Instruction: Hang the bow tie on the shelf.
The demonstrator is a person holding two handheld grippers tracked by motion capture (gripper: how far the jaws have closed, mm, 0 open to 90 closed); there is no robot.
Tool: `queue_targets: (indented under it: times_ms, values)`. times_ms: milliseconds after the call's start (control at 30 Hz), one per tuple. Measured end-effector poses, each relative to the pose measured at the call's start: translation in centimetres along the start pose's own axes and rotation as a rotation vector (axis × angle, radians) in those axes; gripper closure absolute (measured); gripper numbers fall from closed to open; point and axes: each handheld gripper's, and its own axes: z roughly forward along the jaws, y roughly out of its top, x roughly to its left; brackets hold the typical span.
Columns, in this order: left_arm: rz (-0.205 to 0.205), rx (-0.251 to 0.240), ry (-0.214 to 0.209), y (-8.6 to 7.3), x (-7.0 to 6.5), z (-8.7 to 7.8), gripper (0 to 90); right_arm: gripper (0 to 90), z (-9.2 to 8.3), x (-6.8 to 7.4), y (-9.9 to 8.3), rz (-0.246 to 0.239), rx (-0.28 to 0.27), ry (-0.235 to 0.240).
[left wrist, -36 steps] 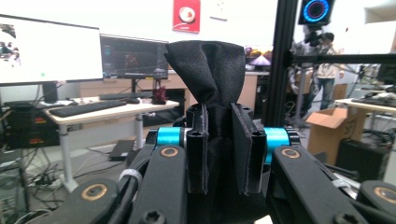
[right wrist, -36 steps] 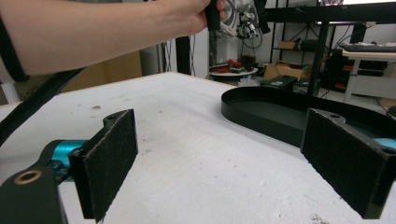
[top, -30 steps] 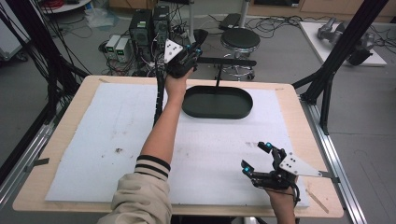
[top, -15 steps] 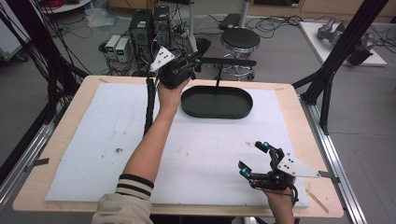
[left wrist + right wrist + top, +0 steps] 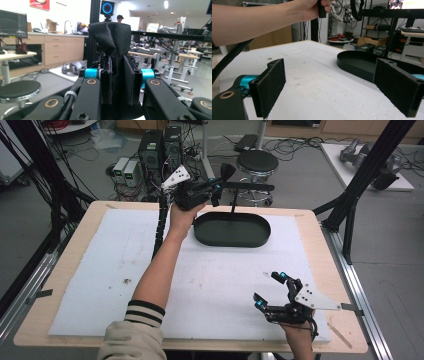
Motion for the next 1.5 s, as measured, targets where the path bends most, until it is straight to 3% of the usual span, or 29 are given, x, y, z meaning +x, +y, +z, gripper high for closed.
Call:
queue_targets:
  times_ms: [233,333,467,600,833,900,1000,1100,1200,1300,1400,1500]
  values:
    - [0.013,0.009,0.061,0.0,2.2,-0.1,77.4,10.3,-0.1,-0.3,-0.2,0.009,0.011,-0.008]
    - [-0.011,-0.014,0.037,0.0,2.5,-0.1,77.4,10.3,0.0,-0.3,-0.2,0.004,0.010,-0.007]
    - [0.002,-0.003,-0.014,-0.1,1.8,0.5,77.4,10.3,0.2,-0.2,-0.2,0.002,0.019,-0.009]
    - [-0.036,0.022,-0.055,-0.4,1.2,0.8,77.4,10.3,0.1,-0.3,-0.2,0.002,0.014,-0.011]
    - [-0.031,0.040,-0.077,-0.7,-0.4,1.2,77.4,10.3,0.0,-0.2,-0.2,0.009,0.010,-0.008]
    - [-0.009,0.036,-0.049,-0.6,-0.7,1.2,77.4,10.3,0.0,-0.2,-0.1,0.006,0.009,-0.007]
    - [0.042,0.048,0.038,-0.3,-0.3,0.6,77.4,10.3,-0.1,-0.3,-0.1,0.004,0.008,-0.009]
    - [0.045,0.035,0.104,0.0,0.2,-0.4,77.4,10.3,-0.1,-0.2,-0.1,0.006,0.007,-0.009]
    - [0.036,0.051,0.088,-0.1,0.1,-1.0,77.4,10.3,0.0,-0.2,-0.2,0.006,0.012,-0.007]
    - [0.030,0.051,0.045,-0.2,-0.5,-1.0,77.5,10.3,0.2,-0.2,-0.2,0.000,0.014,-0.002]
    - [0.004,0.040,-0.008,-0.6,-0.8,-0.4,77.5,10.3,0.4,0.0,-0.1,-0.006,0.013,0.002]
    - [-0.002,0.053,-0.033,-0.8,-0.9,0.4,77.5,10.3,0.4,0.2,-0.1,-0.006,0.014,0.007]
